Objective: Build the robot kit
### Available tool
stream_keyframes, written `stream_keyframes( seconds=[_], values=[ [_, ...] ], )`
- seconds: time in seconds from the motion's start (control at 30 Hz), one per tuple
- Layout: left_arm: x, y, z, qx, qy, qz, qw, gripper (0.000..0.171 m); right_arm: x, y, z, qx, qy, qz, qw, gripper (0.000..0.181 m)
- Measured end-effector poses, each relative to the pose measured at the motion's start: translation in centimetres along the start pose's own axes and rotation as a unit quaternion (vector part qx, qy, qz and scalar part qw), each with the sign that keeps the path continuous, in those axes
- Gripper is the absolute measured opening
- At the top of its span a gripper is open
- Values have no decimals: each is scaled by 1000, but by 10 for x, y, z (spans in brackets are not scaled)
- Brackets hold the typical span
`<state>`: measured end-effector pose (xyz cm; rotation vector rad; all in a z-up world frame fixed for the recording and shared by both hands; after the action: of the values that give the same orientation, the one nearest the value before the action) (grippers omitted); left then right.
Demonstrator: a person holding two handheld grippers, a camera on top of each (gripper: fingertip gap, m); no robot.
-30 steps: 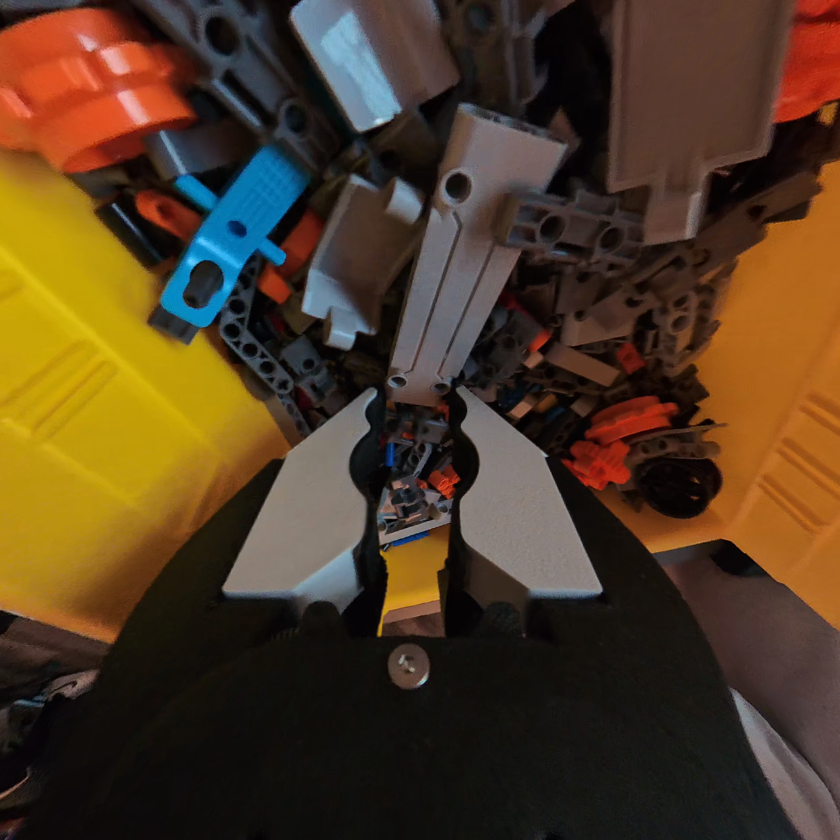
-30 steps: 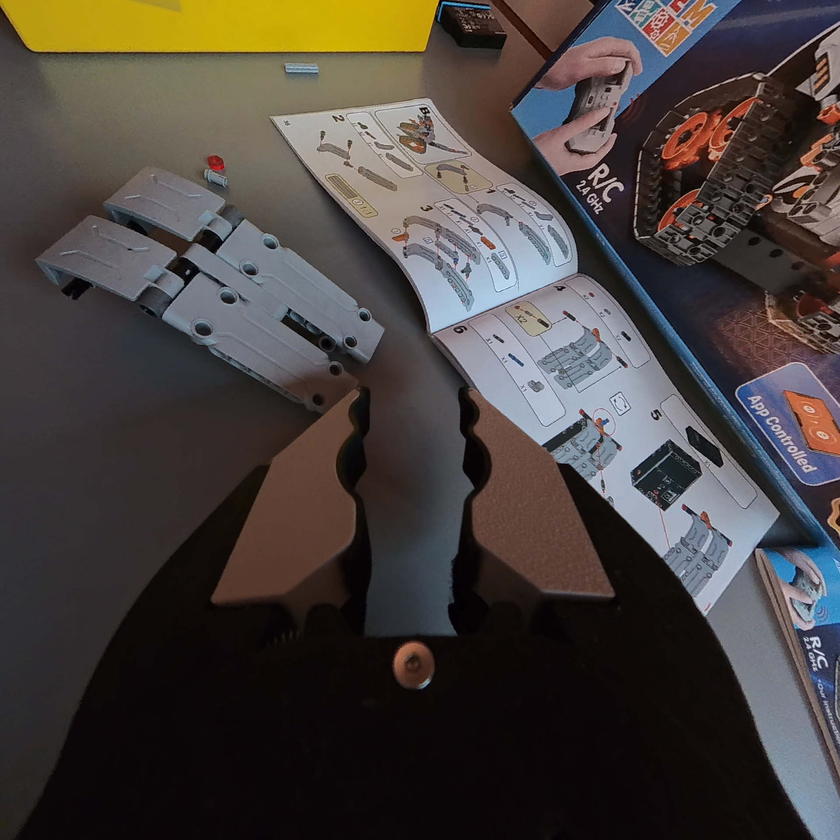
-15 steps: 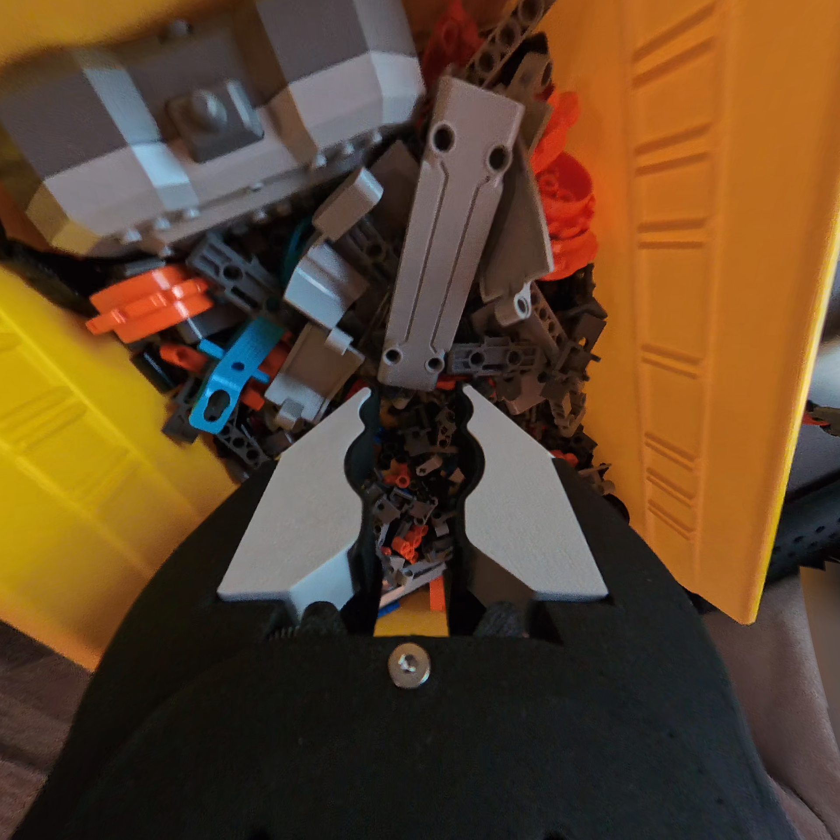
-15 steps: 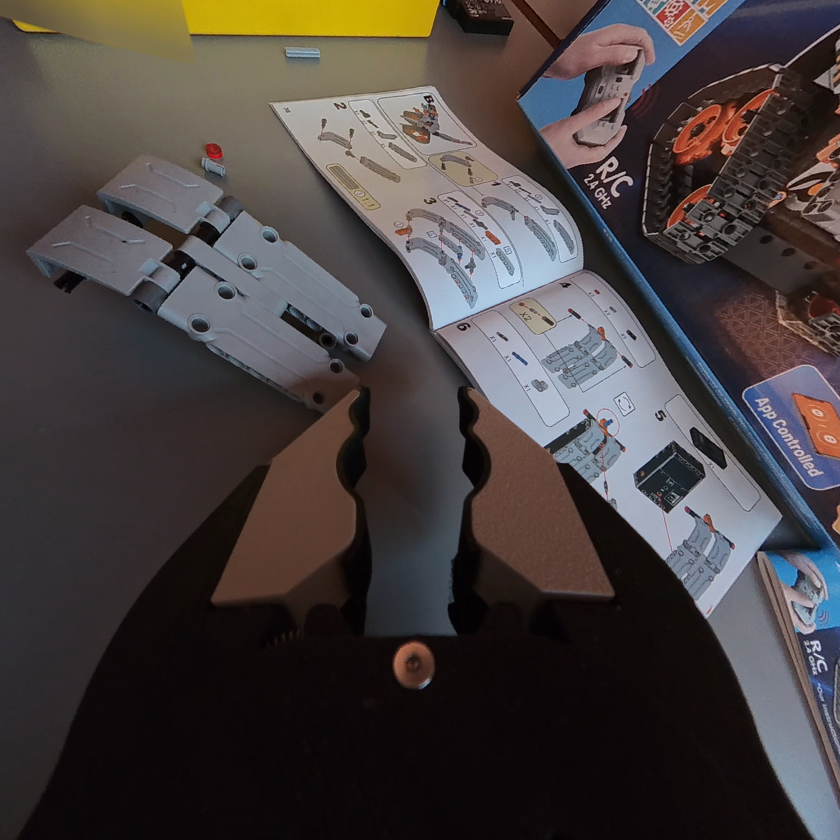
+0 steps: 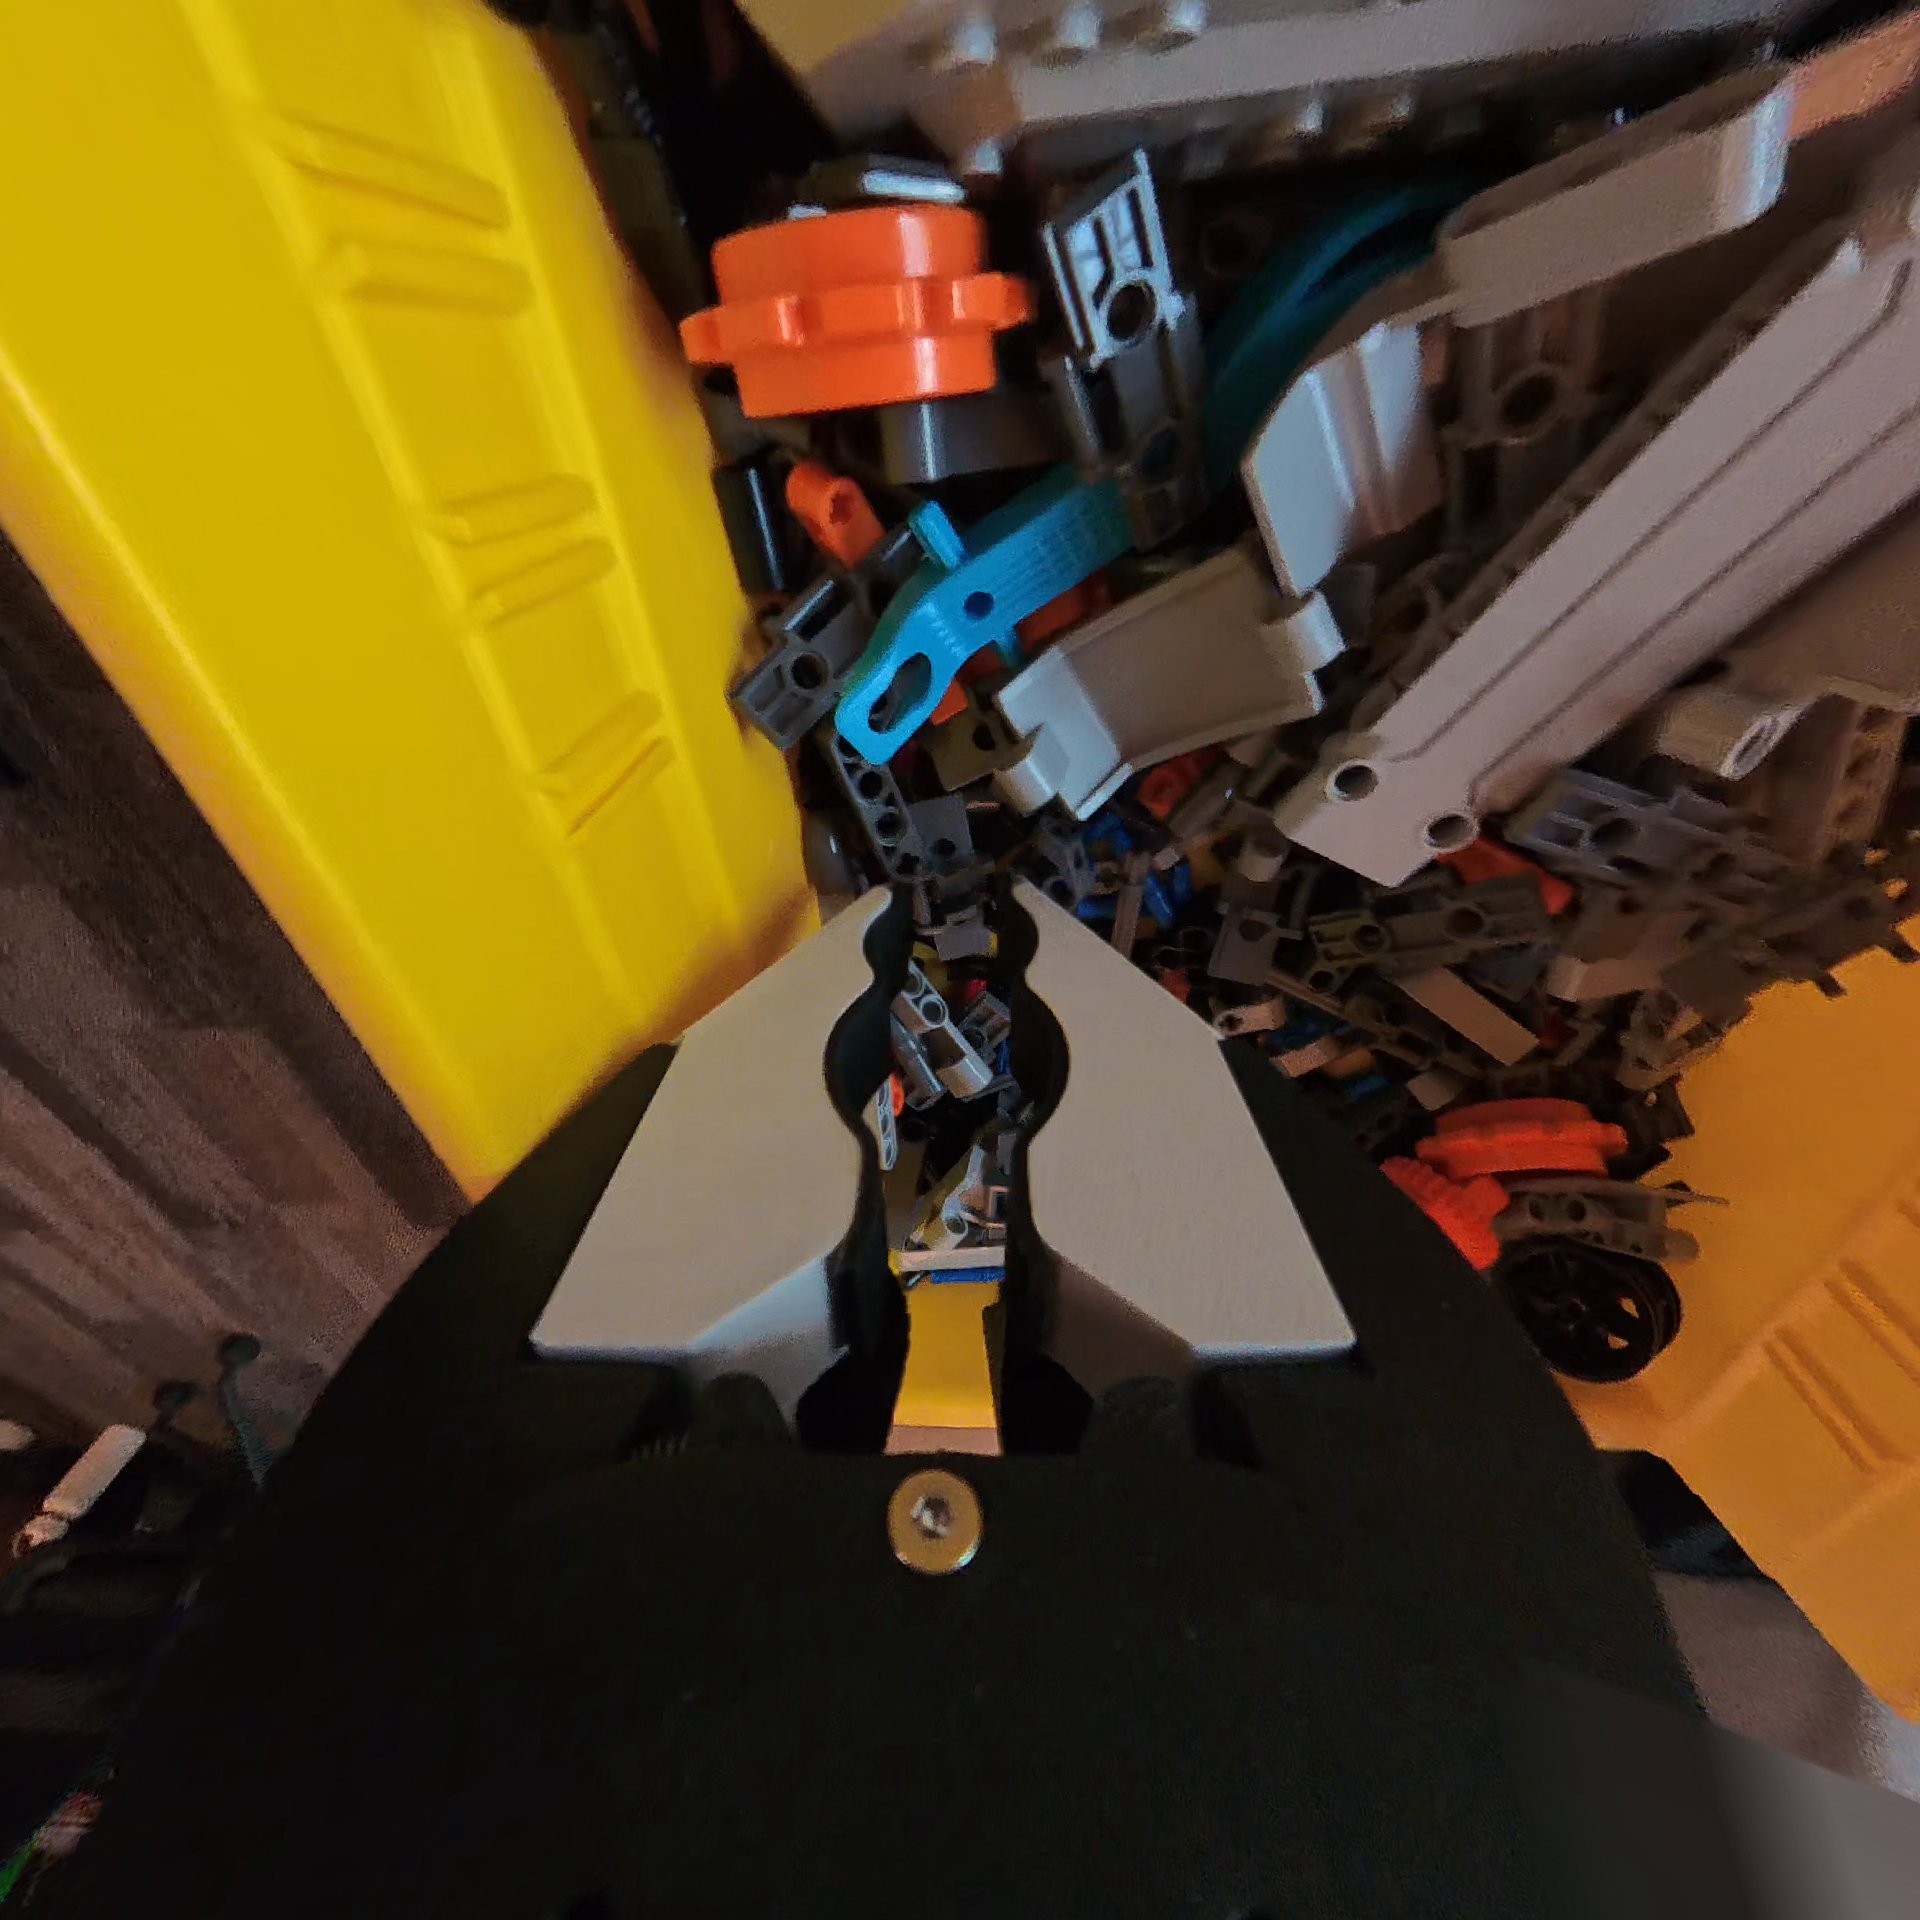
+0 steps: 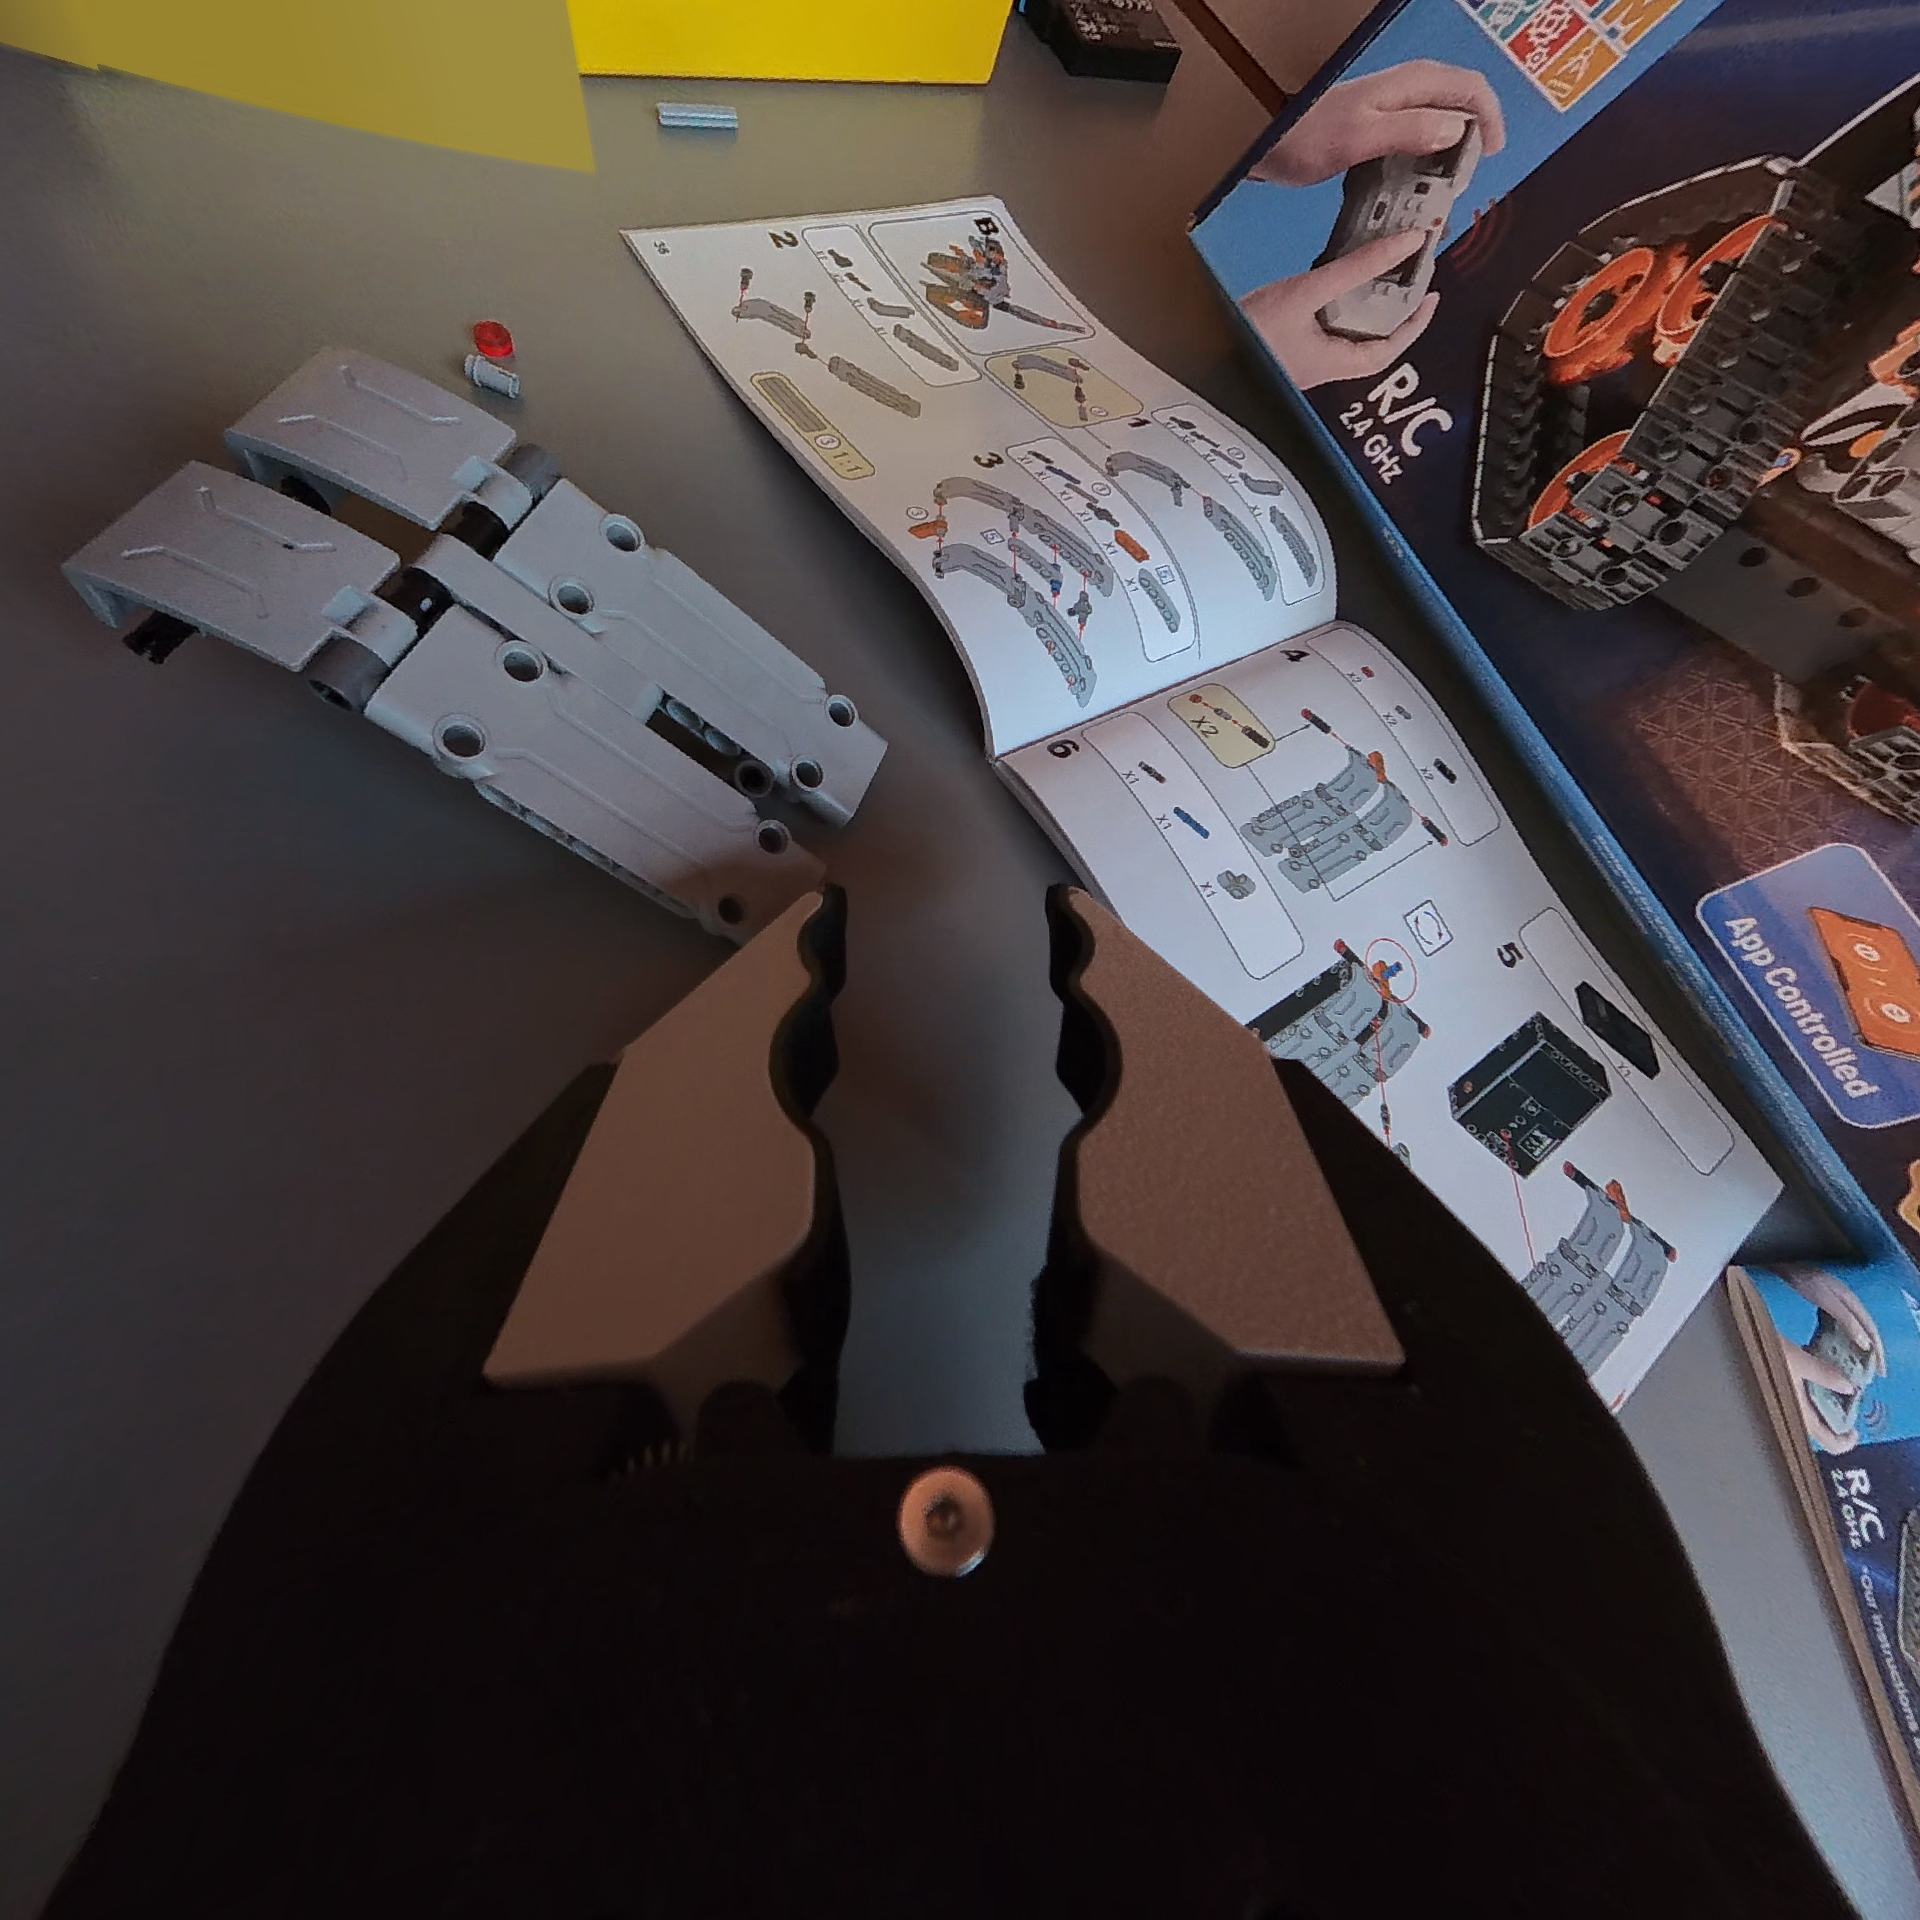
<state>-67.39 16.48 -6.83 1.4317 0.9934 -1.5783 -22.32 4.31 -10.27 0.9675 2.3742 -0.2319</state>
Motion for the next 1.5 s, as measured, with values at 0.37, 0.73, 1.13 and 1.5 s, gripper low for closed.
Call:
stream_keyframes(
  seconds=[0.37, 0.73, 1.13, 1.5],
  values=[
    [-5, 21, -27, 66, 81, 53, 993, 6, 1, -1, 0, -3, -3, -1, 1000, 38],
    [-22, 1, -15, 12, 94, -23, 995, 30, 1, -1, 0, -6, -4, -1, 1000, 38],
    [-3, -3, -9, 10, 11, -53, 998, 25, -2, -2, 1, -10, -2, -1, 1000, 37],
    [8, 1, -8, 17, -7, -3, 1000, 18, -14, -19, -3, -82, 2, 3, 997, 37]
  ],
)
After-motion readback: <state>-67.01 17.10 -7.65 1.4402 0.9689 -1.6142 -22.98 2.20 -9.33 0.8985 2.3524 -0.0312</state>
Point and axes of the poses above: each gripper's, where its closed fingertips meet, x out along the fingers, z out of its underside, y = z × x across the jaws, the point moved 8 cm from there along -x, back along the fingers, and after that the axes turned 15 degrees about x, right-handed, at the moved point
